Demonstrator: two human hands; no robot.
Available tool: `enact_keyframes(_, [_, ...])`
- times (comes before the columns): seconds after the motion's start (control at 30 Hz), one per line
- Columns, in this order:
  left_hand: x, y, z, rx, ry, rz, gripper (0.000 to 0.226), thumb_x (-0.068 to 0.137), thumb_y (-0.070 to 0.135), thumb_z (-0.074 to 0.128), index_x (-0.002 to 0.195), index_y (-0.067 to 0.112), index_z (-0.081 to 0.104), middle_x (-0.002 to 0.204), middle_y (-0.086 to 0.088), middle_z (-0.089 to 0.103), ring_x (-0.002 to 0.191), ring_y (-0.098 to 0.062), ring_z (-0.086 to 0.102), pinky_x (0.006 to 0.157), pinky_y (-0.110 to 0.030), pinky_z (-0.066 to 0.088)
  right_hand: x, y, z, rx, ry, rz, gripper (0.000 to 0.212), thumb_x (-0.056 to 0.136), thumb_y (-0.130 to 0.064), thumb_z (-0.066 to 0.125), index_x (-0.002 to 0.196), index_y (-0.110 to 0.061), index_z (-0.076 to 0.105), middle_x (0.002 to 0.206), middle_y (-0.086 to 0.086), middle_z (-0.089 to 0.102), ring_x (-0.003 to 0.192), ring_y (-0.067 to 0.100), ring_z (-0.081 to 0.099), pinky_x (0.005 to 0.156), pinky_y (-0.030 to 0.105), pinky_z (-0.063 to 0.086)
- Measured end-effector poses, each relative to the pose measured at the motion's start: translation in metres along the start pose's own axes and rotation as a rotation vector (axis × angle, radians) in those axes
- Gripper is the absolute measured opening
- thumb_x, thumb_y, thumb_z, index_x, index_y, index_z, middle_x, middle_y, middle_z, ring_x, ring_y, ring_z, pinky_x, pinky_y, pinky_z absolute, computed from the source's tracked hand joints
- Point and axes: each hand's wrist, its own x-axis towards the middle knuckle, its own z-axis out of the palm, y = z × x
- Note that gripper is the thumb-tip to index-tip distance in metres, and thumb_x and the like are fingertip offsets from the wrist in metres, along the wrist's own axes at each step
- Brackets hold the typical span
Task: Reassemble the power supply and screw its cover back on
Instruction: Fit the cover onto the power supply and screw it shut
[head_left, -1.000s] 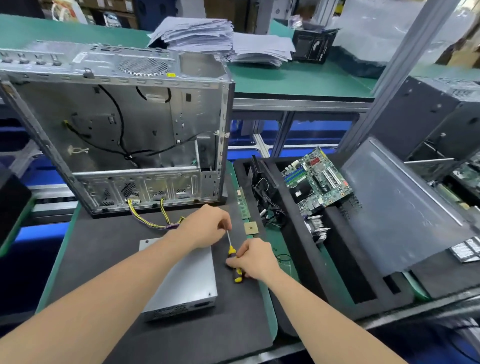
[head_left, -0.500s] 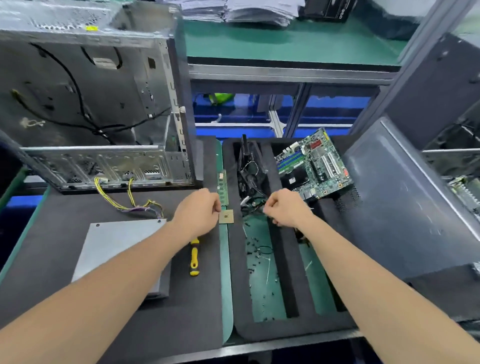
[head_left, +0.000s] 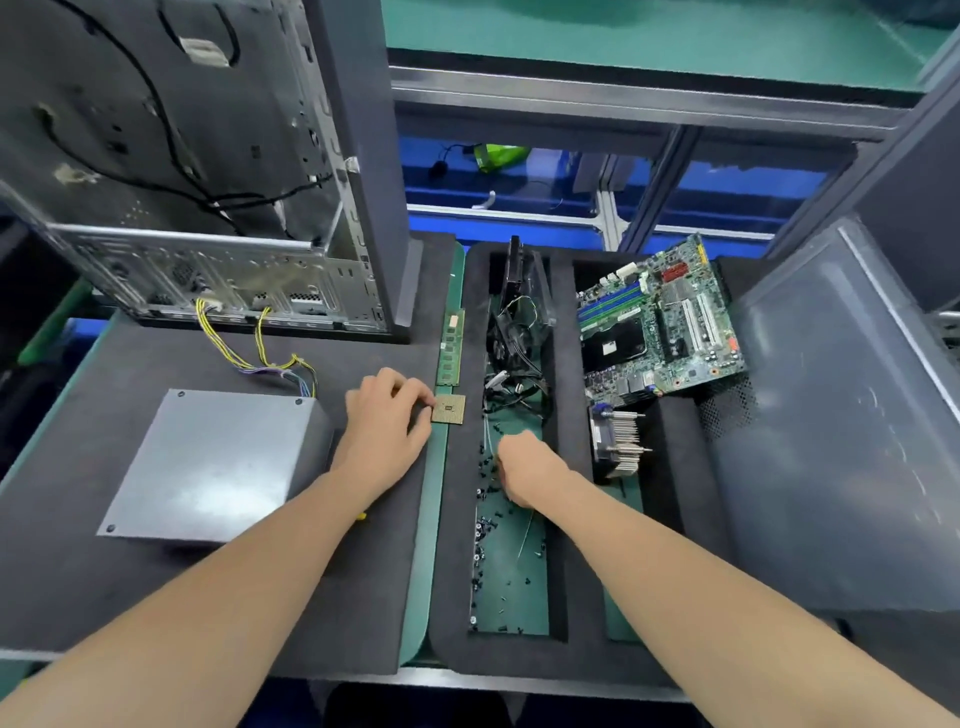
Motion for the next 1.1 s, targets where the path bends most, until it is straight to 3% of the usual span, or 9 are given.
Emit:
enact_keyframes(0.1, [0.0, -0.002, 0.0, 0.009, 0.011, 0.011, 0.008, 0.096, 0.023, 0.066, 0.103, 0.025, 0.067, 0.101, 0.002, 0.05, 0.098, -0.023, 0.049, 0.089, -0.041, 0.035, 0.005, -0.001, 0.002, -0.028, -0.024, 0.029, 0.027, 0.088, 0.012, 0.053, 0.071, -0.006, 0.043, 0.072, 0.006, 0.045, 0.074, 0.03, 0.057, 0.069, 0.033, 0.049])
enact_keyframes(0.2, [0.001, -0.002, -0.001, 0.018, 0.013, 0.016, 0.007, 0.095, 0.023, 0.066, 0.102, 0.025, 0.066, 0.101, 0.002, 0.05, 0.098, -0.024, 0.049, 0.089, -0.043, 0.038, 0.006, -0.001, 0.007, -0.046, -0.042, 0.039, 0.015, 0.09, 0.011, 0.056, 0.096, -0.002, 0.057, 0.089, 0.009, 0.052, 0.081, 0.033, 0.059, 0.072, 0.036, 0.051])
enact_keyframes(0.33, [0.001, -0.002, -0.001, 0.016, 0.027, 0.026, 0.006, 0.094, 0.022, 0.066, 0.1, 0.023, 0.066, 0.1, 0.001, 0.052, 0.097, -0.025, 0.049, 0.089, -0.045, 0.04, 0.002, -0.003, 0.011, -0.063, -0.067, 0.037, 0.03, 0.09, 0.004, 0.069, 0.118, -0.001, 0.063, 0.117, 0.016, 0.059, 0.103, 0.038, 0.068, 0.079, 0.042, 0.056])
enact_keyframes(0.6, [0.002, -0.004, 0.003, 0.025, 0.047, 0.045, 0.006, 0.093, 0.022, 0.066, 0.099, 0.024, 0.065, 0.099, 0.001, 0.051, 0.095, -0.024, 0.049, 0.086, -0.044, 0.04, -0.007, -0.005, 0.008, -0.106, -0.063, 0.009, 0.024, 0.089, 0.008, 0.058, 0.112, -0.002, 0.061, 0.114, 0.016, 0.06, 0.096, 0.037, 0.066, 0.073, 0.041, 0.051])
enact_keyframes(0.7, [0.002, -0.005, 0.004, 0.027, 0.044, 0.038, 0.006, 0.093, 0.023, 0.065, 0.099, 0.024, 0.064, 0.099, 0.002, 0.05, 0.095, -0.024, 0.049, 0.087, -0.043, 0.039, -0.008, -0.008, -0.002, -0.041, -0.046, 0.055, 0.01, 0.087, 0.001, 0.064, 0.086, -0.004, 0.055, 0.096, 0.014, 0.06, 0.072, 0.028, 0.059, 0.065, 0.034, 0.05])
enact_keyframes(0.8, [0.002, -0.003, 0.002, 0.038, 0.025, 0.023, 0.006, 0.094, 0.023, 0.063, 0.099, 0.027, 0.062, 0.101, 0.006, 0.049, 0.096, -0.022, 0.048, 0.087, -0.041, 0.038, -0.009, -0.007, -0.022, 0.169, -0.041, 0.108, 0.017, 0.083, -0.017, 0.075, 0.079, -0.005, 0.064, 0.072, 0.009, 0.07, 0.056, 0.024, 0.066, 0.052, 0.031, 0.056])
enact_keyframes(0.9, [0.007, 0.006, -0.006, 0.051, -0.054, 0.0, 0.006, 0.095, 0.023, 0.059, 0.098, 0.029, 0.059, 0.102, 0.009, 0.049, 0.1, -0.02, 0.049, 0.087, -0.04, 0.037, -0.014, 0.004, -0.035, 0.436, 0.014, 0.126, 0.025, 0.085, -0.022, 0.075, 0.091, 0.002, 0.074, 0.085, 0.017, 0.079, 0.072, 0.028, 0.077, 0.075, 0.041, 0.065])
enact_keyframes(1.0, [0.02, 0.015, -0.024, 0.056, -0.198, 0.0, 0.01, 0.093, 0.024, 0.061, 0.101, 0.029, 0.064, 0.103, 0.009, 0.058, 0.102, -0.019, 0.058, 0.093, -0.04, 0.044, -0.021, 0.008, -0.045, 0.947, 0.149, 0.136, 0.02, 0.086, -0.016, 0.078, 0.088, 0.003, 0.074, 0.07, 0.016, 0.072, 0.054, 0.023, 0.064, 0.06, 0.034, 0.061])
enact_keyframes(1.1, [0.025, 0.021, -0.051, -0.228, -0.333, 0.048, 0.019, 0.09, 0.017, 0.07, 0.106, 0.027, 0.072, 0.093, 0.01, 0.073, 0.087, -0.006, 0.069, 0.088, -0.03, 0.056, -0.03, -0.005, -0.062, 1.318, 0.119, 0.035, 0.014, 0.087, -0.012, 0.08, 0.084, 0.0, 0.075, 0.069, 0.013, 0.065, 0.053, 0.015, 0.054, 0.052, 0.026, 0.05])
